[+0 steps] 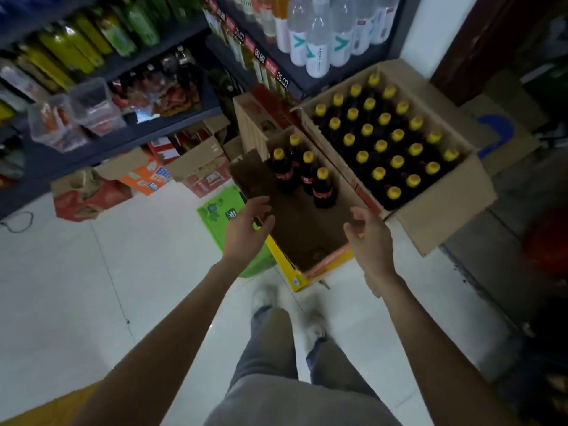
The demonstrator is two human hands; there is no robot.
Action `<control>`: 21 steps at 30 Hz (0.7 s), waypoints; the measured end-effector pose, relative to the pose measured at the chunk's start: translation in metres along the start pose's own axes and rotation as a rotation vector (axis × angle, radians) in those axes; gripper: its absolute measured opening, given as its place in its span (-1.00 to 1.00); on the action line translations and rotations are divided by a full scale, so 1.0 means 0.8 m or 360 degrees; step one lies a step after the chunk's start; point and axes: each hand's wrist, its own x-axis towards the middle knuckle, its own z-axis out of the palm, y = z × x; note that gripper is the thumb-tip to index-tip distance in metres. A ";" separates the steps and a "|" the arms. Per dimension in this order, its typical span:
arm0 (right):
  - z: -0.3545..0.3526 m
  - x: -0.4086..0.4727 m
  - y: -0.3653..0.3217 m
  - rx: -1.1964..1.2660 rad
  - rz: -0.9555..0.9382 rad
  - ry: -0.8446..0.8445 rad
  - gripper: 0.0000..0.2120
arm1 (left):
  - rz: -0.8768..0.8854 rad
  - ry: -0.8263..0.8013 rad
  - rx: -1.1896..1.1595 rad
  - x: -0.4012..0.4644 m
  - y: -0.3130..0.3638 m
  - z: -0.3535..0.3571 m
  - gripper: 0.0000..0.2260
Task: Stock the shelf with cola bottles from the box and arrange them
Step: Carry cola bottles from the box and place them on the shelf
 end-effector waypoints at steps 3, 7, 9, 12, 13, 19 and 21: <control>0.042 0.051 0.011 0.0055 0.0160 0.0041 -0.58 | -0.0007 -0.0211 0.0069 0.081 -0.031 0.014 -0.57; 0.115 0.122 0.030 0.0040 0.0437 0.0155 -0.41 | -0.0118 -0.0486 0.0119 0.204 -0.075 0.047 -0.38; 0.148 0.150 0.042 0.0065 0.0511 0.0235 -0.35 | -0.0104 -0.0537 0.0165 0.253 -0.093 0.064 -0.33; 0.192 0.184 0.068 0.0063 0.0535 0.0366 -0.23 | -0.0079 -0.0621 0.0165 0.306 -0.120 0.094 -0.26; 0.203 0.193 0.076 0.0080 0.0559 0.0402 -0.22 | -0.0090 -0.0644 0.0145 0.318 -0.130 0.105 -0.22; 0.254 0.225 0.109 0.0146 0.0579 0.0561 -0.23 | -0.0298 -0.0531 -0.0130 0.341 -0.167 0.165 -0.20; 0.267 0.234 0.113 0.0176 0.0593 0.0625 -0.28 | -0.0315 -0.0453 -0.0149 0.341 -0.175 0.176 -0.22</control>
